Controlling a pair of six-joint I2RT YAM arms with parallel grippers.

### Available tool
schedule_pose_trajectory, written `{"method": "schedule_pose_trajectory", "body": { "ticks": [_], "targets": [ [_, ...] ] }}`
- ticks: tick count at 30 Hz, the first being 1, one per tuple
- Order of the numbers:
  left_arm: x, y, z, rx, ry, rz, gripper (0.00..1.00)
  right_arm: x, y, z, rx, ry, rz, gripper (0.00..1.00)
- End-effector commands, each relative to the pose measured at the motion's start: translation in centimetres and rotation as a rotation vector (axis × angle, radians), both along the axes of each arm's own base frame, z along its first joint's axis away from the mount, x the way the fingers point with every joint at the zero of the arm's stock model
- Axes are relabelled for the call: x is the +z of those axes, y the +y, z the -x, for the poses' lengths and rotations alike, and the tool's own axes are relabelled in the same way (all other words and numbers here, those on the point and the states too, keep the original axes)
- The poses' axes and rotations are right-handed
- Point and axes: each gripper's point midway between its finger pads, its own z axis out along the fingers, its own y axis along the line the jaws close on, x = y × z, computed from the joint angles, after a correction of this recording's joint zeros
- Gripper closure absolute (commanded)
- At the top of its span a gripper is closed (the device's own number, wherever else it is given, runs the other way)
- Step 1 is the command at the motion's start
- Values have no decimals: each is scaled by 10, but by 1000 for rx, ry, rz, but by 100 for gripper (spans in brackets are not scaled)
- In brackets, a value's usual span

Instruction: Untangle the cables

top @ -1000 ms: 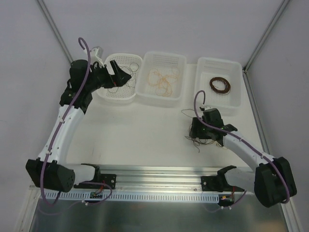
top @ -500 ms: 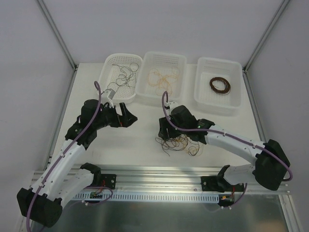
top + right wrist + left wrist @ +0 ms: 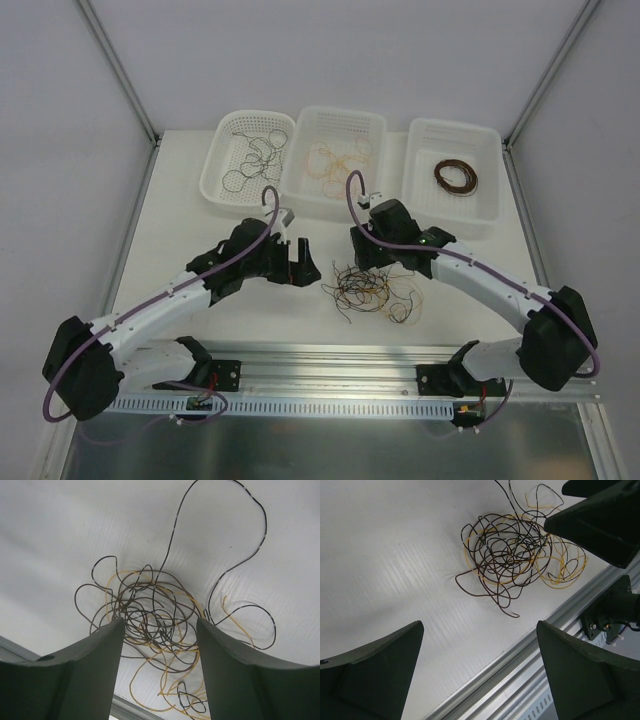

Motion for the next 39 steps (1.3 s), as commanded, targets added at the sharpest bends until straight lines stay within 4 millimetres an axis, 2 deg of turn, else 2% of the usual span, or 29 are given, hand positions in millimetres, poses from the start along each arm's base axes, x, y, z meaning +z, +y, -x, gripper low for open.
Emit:
{"method": "schedule_pose_trajectory", "body": {
  "ticks": [1,6,7,9,10,11,12,14,15,16,19,20,22,23,26,29,33,36,39],
  "targets": [
    [-6,-19,-13,39,-28,-10,3,0,16,-19,10,-6,-21,38],
    [-24,-44,-11,20,-22,-43,5,-32,27,-35,-71,68,-57,46],
    [-32,-47,-11,21,-9,-59,5,-36,28,-39,-86,68,-63,50],
    [-37,-55,-10,15,-6,-58,5,-45,28,-42,-101,83,-52,56],
    [-43,-57,-10,12,7,-69,5,-45,28,-43,-102,81,-54,67],
    [-46,-60,-9,8,12,-73,6,-44,28,-43,-102,80,-55,75],
    [-48,-65,-9,0,13,-72,6,-37,28,-42,-94,65,-67,87],
    [-49,-72,-7,-14,12,-71,5,-28,27,-39,-89,51,-86,99],
    [-46,-76,-9,-18,-1,-63,5,-21,27,-39,-89,40,-97,99],
    [-49,-80,-7,-29,1,-69,5,-6,25,-36,-87,16,-122,99],
    [-48,-90,-11,-37,-16,-61,5,17,21,-29,-96,-10,-160,99],
    [-46,-93,-12,-41,-23,-54,5,34,19,-27,-94,-39,-191,99],
    [-47,-99,-15,-43,-35,-44,6,50,15,-21,-109,-57,-220,99],
    [-46,-101,-16,-43,-41,-38,7,67,12,-18,-113,-90,-258,99],
    [-43,-110,-21,-46,-67,-3,9,91,6,-10,-127,-127,-307,99],
    [-41,-120,-28,-43,-95,31,12,104,5,-2,-124,-133,-348,99],
    [-43,-131,-33,-54,-125,59,15,111,3,6,-126,-134,-384,99],
    [-47,-138,-36,-61,-140,71,24,118,2,10,-130,-137,-406,99],
    [-53,-140,-41,-39,-153,81,43,133,-2,16,-127,-161,-433,99]
  ]
}}
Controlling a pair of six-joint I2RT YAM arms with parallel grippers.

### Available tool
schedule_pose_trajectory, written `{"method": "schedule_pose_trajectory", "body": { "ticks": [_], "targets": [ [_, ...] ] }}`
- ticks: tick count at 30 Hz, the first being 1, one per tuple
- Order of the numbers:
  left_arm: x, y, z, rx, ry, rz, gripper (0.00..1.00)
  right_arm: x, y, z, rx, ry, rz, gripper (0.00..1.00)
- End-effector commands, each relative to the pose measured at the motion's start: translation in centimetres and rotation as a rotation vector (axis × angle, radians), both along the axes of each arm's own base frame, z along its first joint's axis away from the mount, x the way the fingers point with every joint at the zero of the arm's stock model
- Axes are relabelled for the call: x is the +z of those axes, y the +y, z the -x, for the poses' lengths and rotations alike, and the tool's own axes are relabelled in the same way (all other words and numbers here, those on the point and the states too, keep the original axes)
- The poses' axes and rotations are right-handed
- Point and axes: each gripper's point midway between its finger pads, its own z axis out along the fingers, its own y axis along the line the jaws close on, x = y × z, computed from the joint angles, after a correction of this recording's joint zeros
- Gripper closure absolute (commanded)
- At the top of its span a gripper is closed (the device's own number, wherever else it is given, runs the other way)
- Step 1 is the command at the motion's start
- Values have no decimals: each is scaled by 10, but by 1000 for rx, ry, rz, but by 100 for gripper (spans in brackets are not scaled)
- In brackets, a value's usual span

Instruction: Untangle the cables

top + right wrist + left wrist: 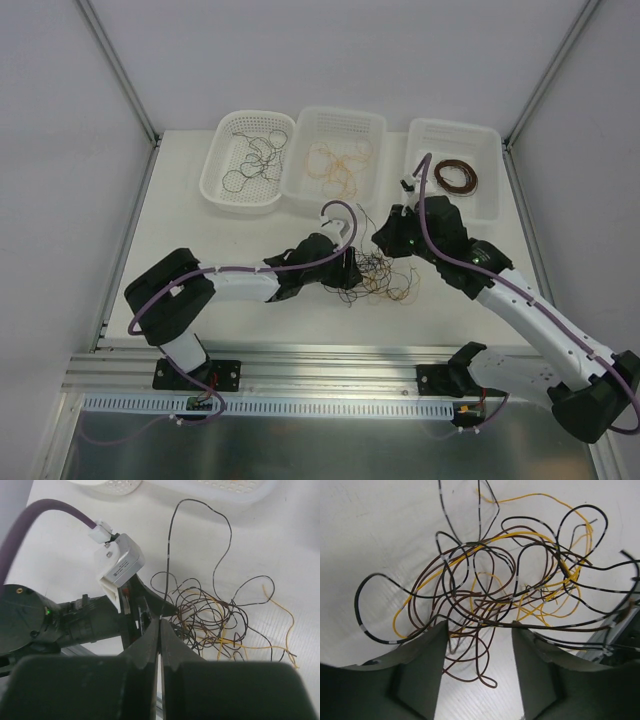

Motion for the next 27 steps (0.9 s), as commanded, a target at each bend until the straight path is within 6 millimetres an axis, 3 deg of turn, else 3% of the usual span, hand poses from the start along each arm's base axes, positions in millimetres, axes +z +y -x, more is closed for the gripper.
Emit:
{"method": "schedule_pose_trajectory", "body": {
  "ticks": [1,6,13,17,20,23,24,25,27],
  "targets": [
    [21,-18,-17,24,-89,92,49,37,-2,12,8,-52,-85,99],
    [4,-7,-20,70,-87,58,99,73,-16,21,0,-120,-93,99],
    [-15,35,-32,194,-73,-63,100,117,-50,31,-46,-223,-60,99],
    [-35,84,-41,312,15,-127,100,137,-71,35,-83,-280,-24,99],
    [-45,137,-48,439,75,-179,100,152,-90,39,-128,-322,-4,99],
    [-48,191,-48,566,120,-215,100,165,-104,43,-156,-361,12,99],
    [-37,199,-50,590,100,-193,100,167,-106,44,-156,-365,16,99],
    [-39,219,-50,644,113,-220,100,168,-106,44,-153,-369,22,99],
    [-31,239,-48,703,108,-232,100,172,-108,44,-156,-371,31,99]
  ]
}}
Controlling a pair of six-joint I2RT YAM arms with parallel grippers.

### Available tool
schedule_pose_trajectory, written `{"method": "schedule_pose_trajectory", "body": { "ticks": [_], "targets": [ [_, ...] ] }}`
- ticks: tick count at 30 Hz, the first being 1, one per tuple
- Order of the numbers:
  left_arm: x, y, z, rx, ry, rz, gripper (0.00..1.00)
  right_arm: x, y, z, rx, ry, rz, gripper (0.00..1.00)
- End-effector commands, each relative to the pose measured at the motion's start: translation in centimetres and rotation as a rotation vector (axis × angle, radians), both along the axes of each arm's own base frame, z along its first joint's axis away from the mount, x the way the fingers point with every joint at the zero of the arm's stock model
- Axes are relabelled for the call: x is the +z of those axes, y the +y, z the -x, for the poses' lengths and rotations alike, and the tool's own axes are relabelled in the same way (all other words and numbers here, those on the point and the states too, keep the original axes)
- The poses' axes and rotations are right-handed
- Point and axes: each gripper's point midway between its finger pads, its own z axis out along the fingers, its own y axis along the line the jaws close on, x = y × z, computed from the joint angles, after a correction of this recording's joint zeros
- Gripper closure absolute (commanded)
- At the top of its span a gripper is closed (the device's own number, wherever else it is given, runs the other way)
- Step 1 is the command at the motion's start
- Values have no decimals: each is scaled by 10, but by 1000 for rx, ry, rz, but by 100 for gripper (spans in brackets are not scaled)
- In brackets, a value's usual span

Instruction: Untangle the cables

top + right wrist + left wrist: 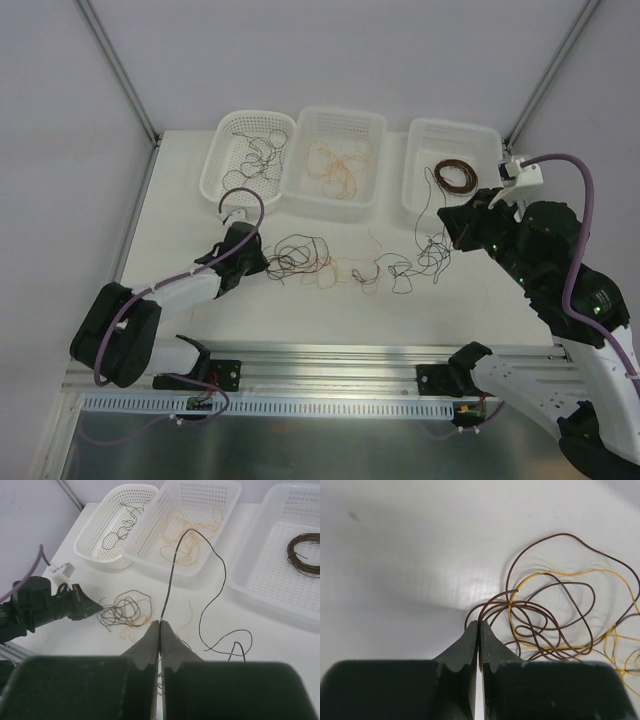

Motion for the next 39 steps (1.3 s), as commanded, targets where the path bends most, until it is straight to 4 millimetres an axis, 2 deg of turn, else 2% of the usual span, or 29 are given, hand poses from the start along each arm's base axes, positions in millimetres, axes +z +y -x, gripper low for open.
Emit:
{"method": "schedule_pose_trajectory", "body": {
  "ticks": [1,5,7,9,12,13,14,16,17,19,20,21,22,23,24,25,27,28,29,30,33,35,36,37,38,39],
  "targets": [
    [5,52,12,156,34,-83,100,15,-13,2,-31,-38,35,99],
    [13,105,24,324,64,-163,100,29,-28,0,-86,-91,77,100],
    [25,114,25,349,28,-154,100,32,-28,-2,-85,-97,79,99],
    [38,107,25,315,-8,-109,100,25,-16,-4,-42,-71,77,99],
    [49,101,28,285,-36,-71,100,3,2,-10,14,-13,70,100],
    [52,102,29,281,-40,-74,100,-5,5,-13,19,6,69,99],
    [60,101,28,266,-58,-76,100,-23,13,-15,43,43,76,99],
    [78,88,29,200,-100,-21,99,-41,23,-20,49,99,46,99],
    [90,80,28,166,-131,9,88,-60,29,-21,63,142,51,99],
    [114,49,31,22,-187,96,76,-69,37,-27,56,164,6,99],
    [126,38,31,-36,-218,112,65,-77,40,-29,52,177,0,99],
    [134,30,33,-76,-240,130,60,-84,43,-33,43,189,-17,99],
    [146,1,43,-207,-266,183,55,-89,44,-34,36,197,-23,99],
    [152,-12,48,-260,-284,211,42,-92,46,-38,25,197,-26,99],
    [156,-26,53,-314,-296,233,36,-97,47,-40,16,206,-26,99],
    [166,-51,65,-408,-324,280,30,-100,48,-41,6,215,-29,100],
    [170,-76,78,-498,-331,326,19,-106,50,-44,-10,223,-26,99],
    [173,-88,83,-541,-341,351,16,-107,50,-45,-14,224,-26,100],
    [182,-108,96,-618,-379,385,15,-108,52,-45,-14,227,-31,99],
    [177,-120,99,-654,-377,384,15,-109,54,-45,-10,229,-35,99],
    [186,-158,118,-788,-455,388,16,-110,57,-44,-6,232,-41,99],
    [196,-178,117,-823,-537,362,18,-112,58,-43,-11,235,-47,99],
    [198,-192,130,-870,-555,361,18,-111,58,-42,-12,235,-50,99],
    [206,-200,129,-883,-594,353,18,-110,58,-41,-11,233,-55,99],
    [194,-211,128,-895,-577,332,18,-110,58,-41,-12,230,-58,99],
    [196,-219,127,-891,-594,331,18,-109,58,-40,-13,229,-65,99]
  ]
}}
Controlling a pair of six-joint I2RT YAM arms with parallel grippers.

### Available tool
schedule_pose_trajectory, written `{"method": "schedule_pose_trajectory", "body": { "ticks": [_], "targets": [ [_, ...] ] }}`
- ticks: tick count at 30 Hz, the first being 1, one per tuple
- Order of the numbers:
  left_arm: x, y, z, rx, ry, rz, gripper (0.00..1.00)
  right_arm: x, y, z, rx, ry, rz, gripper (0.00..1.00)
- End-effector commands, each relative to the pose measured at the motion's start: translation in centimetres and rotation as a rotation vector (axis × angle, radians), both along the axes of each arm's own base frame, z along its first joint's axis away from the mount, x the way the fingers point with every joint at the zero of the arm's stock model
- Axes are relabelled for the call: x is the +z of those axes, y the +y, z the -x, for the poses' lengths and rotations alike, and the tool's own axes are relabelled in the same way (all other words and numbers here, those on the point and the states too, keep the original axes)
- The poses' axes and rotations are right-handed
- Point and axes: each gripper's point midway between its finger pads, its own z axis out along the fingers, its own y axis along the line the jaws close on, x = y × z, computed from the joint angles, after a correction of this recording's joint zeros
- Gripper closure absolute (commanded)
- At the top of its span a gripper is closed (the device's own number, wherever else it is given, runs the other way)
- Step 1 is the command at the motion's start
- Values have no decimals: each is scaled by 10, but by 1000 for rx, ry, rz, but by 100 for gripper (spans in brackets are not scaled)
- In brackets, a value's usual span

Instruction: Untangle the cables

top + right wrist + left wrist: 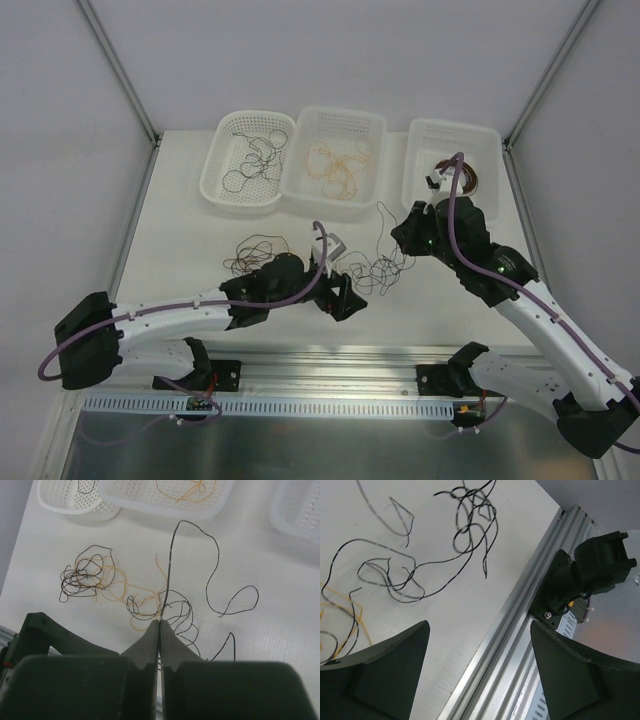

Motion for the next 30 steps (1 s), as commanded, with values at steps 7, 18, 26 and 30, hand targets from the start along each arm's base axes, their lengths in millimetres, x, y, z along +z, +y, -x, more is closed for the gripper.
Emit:
{"method": "schedule_pose_trajectory", "body": {
  "ticks": [7,18,26,30],
  "targets": [
    [43,-77,-28,-1,-231,121,23,17,5,2,-18,-44,-79,99],
    [-2,-96,-53,94,-224,62,77,13,-2,7,-33,-48,-58,99],
    [-33,-27,-53,205,-183,-31,100,18,-65,-2,-210,-126,162,99],
    [-49,12,-48,230,-144,-84,100,30,-101,-7,-309,-152,209,99]
  ]
}}
